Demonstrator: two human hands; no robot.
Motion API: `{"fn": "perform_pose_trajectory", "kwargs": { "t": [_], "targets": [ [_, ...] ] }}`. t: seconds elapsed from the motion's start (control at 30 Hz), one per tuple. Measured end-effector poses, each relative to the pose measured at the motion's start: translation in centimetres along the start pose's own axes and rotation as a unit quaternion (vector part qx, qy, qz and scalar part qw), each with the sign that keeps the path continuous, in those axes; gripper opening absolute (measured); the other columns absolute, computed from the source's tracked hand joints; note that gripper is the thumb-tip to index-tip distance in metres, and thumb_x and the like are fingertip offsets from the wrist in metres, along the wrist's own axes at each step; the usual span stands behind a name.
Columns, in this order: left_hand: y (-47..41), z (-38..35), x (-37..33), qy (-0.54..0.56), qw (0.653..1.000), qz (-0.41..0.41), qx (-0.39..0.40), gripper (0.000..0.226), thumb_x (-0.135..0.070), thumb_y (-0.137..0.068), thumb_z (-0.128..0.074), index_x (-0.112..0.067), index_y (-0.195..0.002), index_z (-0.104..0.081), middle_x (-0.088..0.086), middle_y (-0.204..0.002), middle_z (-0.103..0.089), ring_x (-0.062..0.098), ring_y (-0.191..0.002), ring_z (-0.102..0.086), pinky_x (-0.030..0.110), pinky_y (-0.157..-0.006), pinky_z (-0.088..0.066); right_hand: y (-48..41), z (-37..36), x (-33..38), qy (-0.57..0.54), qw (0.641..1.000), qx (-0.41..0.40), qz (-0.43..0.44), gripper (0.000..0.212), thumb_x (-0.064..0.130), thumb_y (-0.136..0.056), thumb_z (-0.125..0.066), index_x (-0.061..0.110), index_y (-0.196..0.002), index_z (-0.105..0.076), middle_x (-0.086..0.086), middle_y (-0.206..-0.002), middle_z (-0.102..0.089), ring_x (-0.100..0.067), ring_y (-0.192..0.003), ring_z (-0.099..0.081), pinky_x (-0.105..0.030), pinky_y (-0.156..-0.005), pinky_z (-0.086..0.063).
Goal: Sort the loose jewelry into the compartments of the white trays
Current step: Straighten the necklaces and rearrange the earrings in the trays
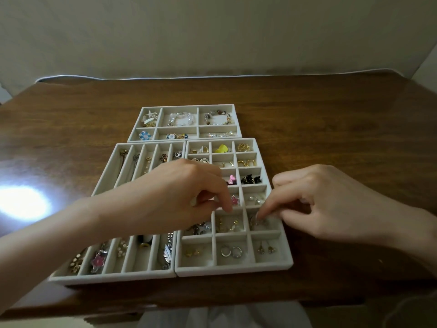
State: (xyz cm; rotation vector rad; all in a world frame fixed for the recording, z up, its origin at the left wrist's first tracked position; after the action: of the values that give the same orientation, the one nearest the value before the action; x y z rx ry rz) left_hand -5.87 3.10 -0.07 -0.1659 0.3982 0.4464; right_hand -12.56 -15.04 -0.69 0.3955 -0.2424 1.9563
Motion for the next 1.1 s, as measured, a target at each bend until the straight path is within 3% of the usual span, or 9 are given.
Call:
{"fn": "perform_pose_trajectory", "kwargs": {
  "t": [0.07,0.17,0.27,0.37,0.47,0.63,0.77,0.9,1.1],
  "targets": [
    [0.4,0.2,0.2,0.0,1.0,-0.004,0.0,0.023,-0.021,-0.079,-0.054,-0.034,-0.087,-0.071,-0.028,-0.075,-0.051,-0.008,-0.068,-0.052,0.0,-0.061,-0.034,0.3,0.3,0.2,-0.039,0.999,0.013,0.001,0.029,0.027,-0.08,-0.051,0.041,-0.091,-0.073,0.016,-0.076,-0.058,-0.008,-0.077,-0.057,-0.019,-0.066,-0.046],
    [1.3,0.5,0.4,-0.006,1.0,-0.021,0.008,0.025,-0.027,-0.081,-0.048,-0.037,-0.088,-0.07,-0.015,-0.072,-0.05,0.0,-0.065,-0.051,0.002,-0.059,-0.034,0.9,0.3,0.8,-0.084,0.994,0.063,0.006,0.034,0.025,-0.076,-0.047,0.04,-0.09,-0.073,0.018,-0.078,-0.062,-0.01,-0.073,-0.059,-0.018,-0.059,-0.046],
    [2.3,0.4,0.4,0.028,0.998,-0.041,0.037,0.029,-0.021,-0.079,-0.05,-0.037,-0.091,-0.071,-0.015,-0.072,-0.048,0.002,-0.067,-0.051,0.004,-0.059,-0.034,1.4,-0.4,1.1,-0.058,0.994,0.094,0.008,0.04,0.029,-0.075,-0.041,0.044,-0.097,-0.071,0.02,-0.08,-0.067,-0.01,-0.067,-0.061,-0.021,-0.059,-0.047],
    [3.0,-0.1,0.0,0.007,0.995,-0.072,0.063,0.034,-0.016,-0.077,-0.049,-0.037,-0.094,-0.07,-0.014,-0.072,-0.043,-0.001,-0.069,-0.048,0.006,-0.06,-0.035,1.5,-0.8,1.2,-0.057,0.995,0.087,0.006,0.044,0.036,-0.074,-0.035,0.047,-0.101,-0.068,0.012,-0.074,-0.069,-0.012,-0.062,-0.061,-0.018,-0.057,-0.045],
    [3.2,-0.4,-0.1,-0.022,0.995,-0.081,0.061,0.036,-0.012,-0.077,-0.052,-0.037,-0.097,-0.069,-0.015,-0.075,-0.042,-0.001,-0.073,-0.047,0.007,-0.063,-0.036,1.2,-0.8,1.6,-0.076,0.994,0.074,0.017,0.043,0.033,-0.075,-0.037,0.045,-0.102,-0.068,0.008,-0.07,-0.068,-0.013,-0.056,-0.059,-0.026,-0.054,-0.047],
    [2.8,1.5,0.4,0.016,0.999,-0.045,-0.003,0.028,-0.023,-0.082,-0.048,-0.036,-0.098,-0.067,-0.014,-0.079,-0.047,0.001,-0.072,-0.05,0.006,-0.062,-0.035,0.5,-1.2,3.0,-0.011,0.996,0.072,0.048,0.04,0.025,-0.074,-0.046,0.042,-0.101,-0.071,0.012,-0.059,-0.062,-0.003,-0.055,-0.054,-0.008,-0.059,-0.037],
    [3.1,1.7,0.9,0.023,0.999,-0.037,-0.011,0.026,-0.026,-0.082,-0.048,-0.034,-0.097,-0.068,-0.013,-0.079,-0.048,0.003,-0.071,-0.05,0.008,-0.063,-0.037,0.2,-1.7,3.5,0.031,0.995,0.079,0.057,0.042,0.029,-0.072,-0.043,0.042,-0.102,-0.069,0.013,-0.059,-0.061,0.003,-0.051,-0.045,-0.007,-0.06,-0.035],
    [3.7,1.3,1.1,0.015,0.999,-0.046,0.012,0.026,-0.026,-0.081,-0.048,-0.034,-0.093,-0.069,-0.015,-0.079,-0.048,0.003,-0.076,-0.051,0.007,-0.065,-0.037,0.0,-1.7,3.2,0.061,0.994,0.073,0.058,0.04,0.031,-0.072,-0.041,0.042,-0.097,-0.07,0.015,-0.055,-0.059,0.003,-0.048,-0.043,-0.008,-0.05,-0.03],
    [4.6,1.0,1.3,-0.018,0.997,-0.078,0.022,0.015,-0.029,-0.081,-0.055,-0.036,-0.088,-0.066,-0.021,-0.08,-0.044,-0.004,-0.079,-0.047,0.007,-0.069,-0.036,-0.2,-1.1,3.1,0.023,0.997,0.055,0.056,0.041,0.029,-0.072,-0.039,0.04,-0.095,-0.071,0.011,-0.052,-0.058,-0.007,-0.053,-0.054,-0.01,-0.053,-0.036]
  ]
}}
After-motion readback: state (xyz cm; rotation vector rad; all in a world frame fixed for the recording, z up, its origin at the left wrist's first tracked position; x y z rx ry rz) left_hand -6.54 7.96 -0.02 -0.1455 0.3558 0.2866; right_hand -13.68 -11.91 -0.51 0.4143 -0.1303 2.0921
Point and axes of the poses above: each hand's wrist, its own y-axis away from the middle knuckle, its own z-axis out of the back of the hand, x = y × z, the point moved 3 cm from there along -y, towards the middle knuckle
